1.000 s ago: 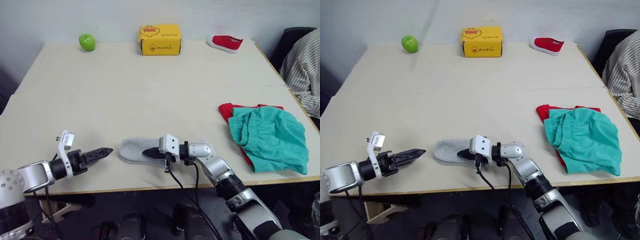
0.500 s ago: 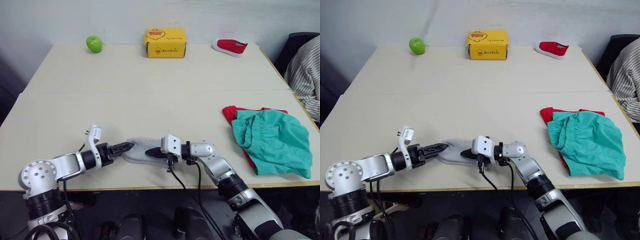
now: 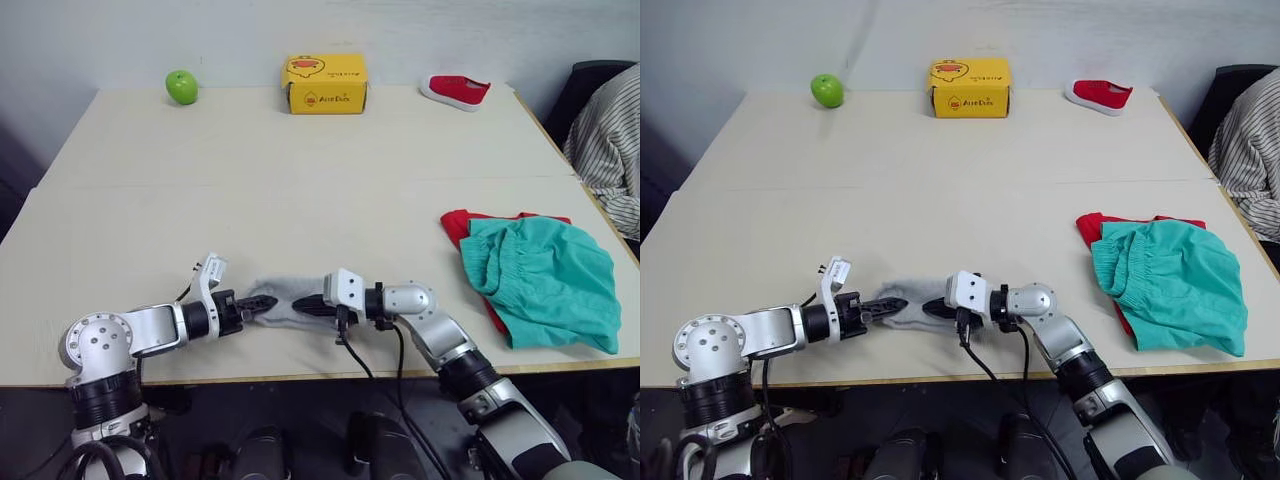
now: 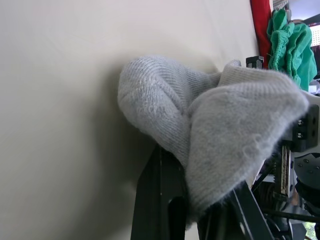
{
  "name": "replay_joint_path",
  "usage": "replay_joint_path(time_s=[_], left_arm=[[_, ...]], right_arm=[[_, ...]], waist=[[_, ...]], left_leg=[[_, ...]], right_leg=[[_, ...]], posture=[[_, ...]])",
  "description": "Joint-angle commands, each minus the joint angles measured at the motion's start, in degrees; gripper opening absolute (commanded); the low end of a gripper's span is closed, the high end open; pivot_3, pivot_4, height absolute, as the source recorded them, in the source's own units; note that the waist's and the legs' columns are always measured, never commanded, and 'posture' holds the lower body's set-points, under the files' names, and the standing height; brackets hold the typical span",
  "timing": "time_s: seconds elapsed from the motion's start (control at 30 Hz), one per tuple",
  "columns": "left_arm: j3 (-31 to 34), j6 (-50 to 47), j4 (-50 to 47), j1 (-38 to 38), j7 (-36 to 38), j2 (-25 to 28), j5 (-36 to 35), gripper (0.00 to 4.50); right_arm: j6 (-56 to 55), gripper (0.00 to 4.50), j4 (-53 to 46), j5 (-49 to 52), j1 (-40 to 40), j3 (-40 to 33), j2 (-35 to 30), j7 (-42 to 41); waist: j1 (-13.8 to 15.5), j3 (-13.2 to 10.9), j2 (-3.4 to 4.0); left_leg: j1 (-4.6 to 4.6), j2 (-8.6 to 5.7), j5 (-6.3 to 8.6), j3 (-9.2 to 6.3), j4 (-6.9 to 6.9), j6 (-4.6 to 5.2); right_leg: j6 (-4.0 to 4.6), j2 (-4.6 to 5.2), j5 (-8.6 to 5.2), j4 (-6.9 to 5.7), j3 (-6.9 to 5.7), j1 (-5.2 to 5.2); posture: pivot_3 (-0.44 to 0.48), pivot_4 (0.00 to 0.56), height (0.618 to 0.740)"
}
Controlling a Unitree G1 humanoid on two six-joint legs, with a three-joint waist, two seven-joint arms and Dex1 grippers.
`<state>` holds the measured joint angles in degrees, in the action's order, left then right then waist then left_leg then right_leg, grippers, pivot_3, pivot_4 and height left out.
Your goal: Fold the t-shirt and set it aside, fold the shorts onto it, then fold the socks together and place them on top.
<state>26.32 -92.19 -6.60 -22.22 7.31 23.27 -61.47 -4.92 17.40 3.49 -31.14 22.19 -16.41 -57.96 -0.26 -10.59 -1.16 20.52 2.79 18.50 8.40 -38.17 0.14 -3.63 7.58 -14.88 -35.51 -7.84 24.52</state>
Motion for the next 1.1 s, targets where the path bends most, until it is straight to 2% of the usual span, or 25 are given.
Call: replay_joint_path(time_s=[0.03,0.23,0.47,0.53,0.67,0.77,0.93,1.1], left_arm=[[-1.47,-0.31,-2.64,-1.34,2.73,3.43,-1.83,0.01],[-3.55,-0.31,-2.53,-5.55,4.71,4.52,-1.19,0.01],[-13.01,-0.31,-5.68,-13.44,12.5,8.04,-1.91,0.01],[-16.61,1.0,-5.9,-15.28,15.14,9.78,-0.38,0.01],[-26.85,8.32,-3.99,-21.46,21.29,8.12,4.81,0.01],[-34.97,16.07,-1.85,-22.48,26.51,8.4,11.5,0.01],[-42.8,23.18,0.12,-21.6,33.03,7.67,17.62,0.01],[-44.75,31.06,1.05,-19.24,36.4,5.35,22.38,1.44]], right_arm=[[2.33,0.0,-0.77,-1.57,1.17,-1.65,-3.13,1.06],[4.4,0.0,-2.71,-1.83,2.34,-1.87,-5.8,1.59],[5.93,0.0,-4.68,-1.85,4.31,-1.5,-5.61,2.86],[6.36,0.0,-5.11,-1.86,4.55,-1.55,-5.56,3.21],[8.29,0.0,-7.79,-1.71,6.02,-2.32,-6.09,4.26],[10.08,0.0,-10.2,-1.53,7.13,-2.82,-6.79,4.86],[13.66,0.0,-14.64,-0.9,9.02,-3.68,-7.87,6.12],[17.91,0.0,-20.33,0.33,11.79,-5.52,-9.0,7.51]], waist=[[0.0,0.0,0.0],[0.05,0.0,0.0],[-0.01,-0.02,-0.03],[-0.02,-0.02,-0.03],[0.21,-0.02,-0.03],[0.1,-0.02,-0.03],[0.05,-0.02,-0.02],[0.29,-0.03,-0.02]], left_leg=[[0.0,0.0,0.01,0.0,0.0,-0.02],[0.01,0.01,0.03,0.0,0.01,-0.07],[0.04,-0.01,0.04,0.02,0.04,-0.07],[0.03,0.0,0.02,0.03,0.06,-0.07],[0.04,0.0,0.02,0.03,0.07,-0.07],[0.05,-0.07,0.04,0.07,0.08,-0.06],[0.11,0.06,-0.05,0.08,0.11,0.08],[0.22,0.03,-0.07,0.02,0.09,0.19]], right_leg=[[0.0,0.0,0.0,0.0,0.01,0.01],[0.01,0.01,0.0,0.03,0.01,0.01],[0.0,-0.03,0.0,0.07,0.01,0.01],[0.01,-0.05,0.0,0.08,0.01,0.03],[0.01,-0.15,-0.01,0.1,-0.01,0.02],[-0.01,-0.13,0.0,0.16,0.01,0.03],[0.03,-0.17,-0.02,0.24,-0.01,0.09],[0.0,-0.15,0.0,0.34,-0.09,0.1]], posture=[[0.0,0.15,0.74],[0.0,0.15,0.74],[0.0,0.15,0.74],[0.0,0.15,0.74],[0.0,0.15,0.74],[0.0,0.15,0.74],[0.0,0.15,0.74],[0.0,0.15,0.74]])
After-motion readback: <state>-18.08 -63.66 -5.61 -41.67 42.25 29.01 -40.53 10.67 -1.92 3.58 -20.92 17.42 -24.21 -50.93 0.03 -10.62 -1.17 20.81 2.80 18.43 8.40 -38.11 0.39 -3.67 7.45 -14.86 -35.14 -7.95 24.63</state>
